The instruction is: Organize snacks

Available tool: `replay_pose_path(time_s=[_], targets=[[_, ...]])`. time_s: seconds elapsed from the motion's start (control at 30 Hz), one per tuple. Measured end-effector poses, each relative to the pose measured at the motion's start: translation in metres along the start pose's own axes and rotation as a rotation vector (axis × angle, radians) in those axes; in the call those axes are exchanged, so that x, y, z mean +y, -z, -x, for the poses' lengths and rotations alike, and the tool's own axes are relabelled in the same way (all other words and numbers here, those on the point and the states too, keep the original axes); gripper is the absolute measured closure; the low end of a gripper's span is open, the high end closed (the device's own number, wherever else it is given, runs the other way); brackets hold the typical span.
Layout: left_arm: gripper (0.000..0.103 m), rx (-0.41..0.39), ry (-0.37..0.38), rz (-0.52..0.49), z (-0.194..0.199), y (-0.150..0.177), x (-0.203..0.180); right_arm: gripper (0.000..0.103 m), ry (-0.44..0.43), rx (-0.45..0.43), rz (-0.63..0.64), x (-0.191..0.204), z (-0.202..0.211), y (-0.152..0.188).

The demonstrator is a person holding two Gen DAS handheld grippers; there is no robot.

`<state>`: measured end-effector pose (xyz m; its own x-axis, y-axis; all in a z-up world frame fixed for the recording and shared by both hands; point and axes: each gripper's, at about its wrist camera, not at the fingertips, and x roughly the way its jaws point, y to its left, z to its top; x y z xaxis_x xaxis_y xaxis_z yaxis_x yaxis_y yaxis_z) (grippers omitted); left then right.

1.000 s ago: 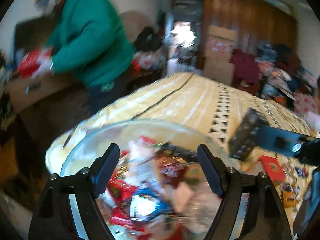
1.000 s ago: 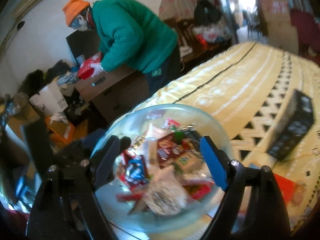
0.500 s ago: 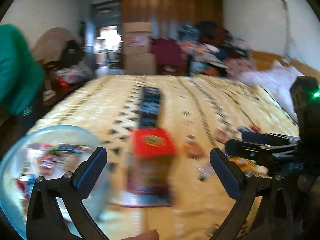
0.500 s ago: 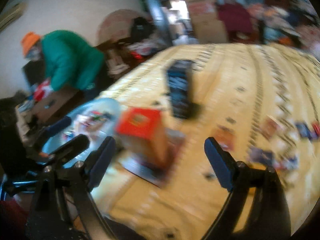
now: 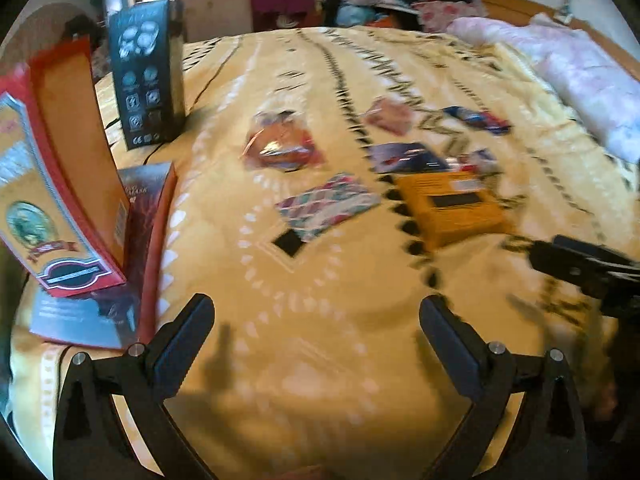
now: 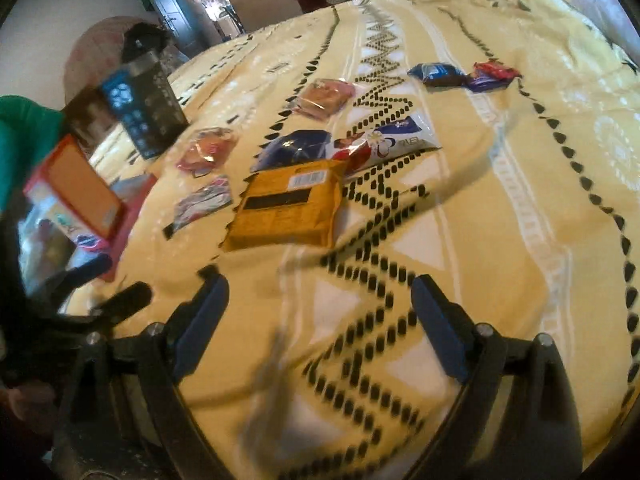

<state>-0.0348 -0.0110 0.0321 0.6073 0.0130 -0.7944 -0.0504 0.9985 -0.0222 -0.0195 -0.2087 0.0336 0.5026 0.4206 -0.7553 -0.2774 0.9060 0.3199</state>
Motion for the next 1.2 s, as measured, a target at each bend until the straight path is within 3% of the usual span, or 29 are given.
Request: replay_pose_path(time_s=[0.1,0.2,0.6,1.2], targets=[[0.000,0.028,-0.008,0.037,-0.020,0.000,0.011,0.009,0.048,0.030,0.055,0.000,-0.022,-0.007],[0.000,0.038,-0.013,0.027,-0.029,0.003,0.014,0.000,0.062,0.057,0.064,0.001,-0.039,-0.006],[0.000,0.009,-0.011,0.014,-0.042,0.005,0.009,0.000,0.183,0.028,0.169,0.017,-0.056,-0.001],[0.000,0.013,-0.025,0.006,-0.044,0.004,0.008,0.000,0.172,-0.011,0.182,0.016,-0.055,0.004]])
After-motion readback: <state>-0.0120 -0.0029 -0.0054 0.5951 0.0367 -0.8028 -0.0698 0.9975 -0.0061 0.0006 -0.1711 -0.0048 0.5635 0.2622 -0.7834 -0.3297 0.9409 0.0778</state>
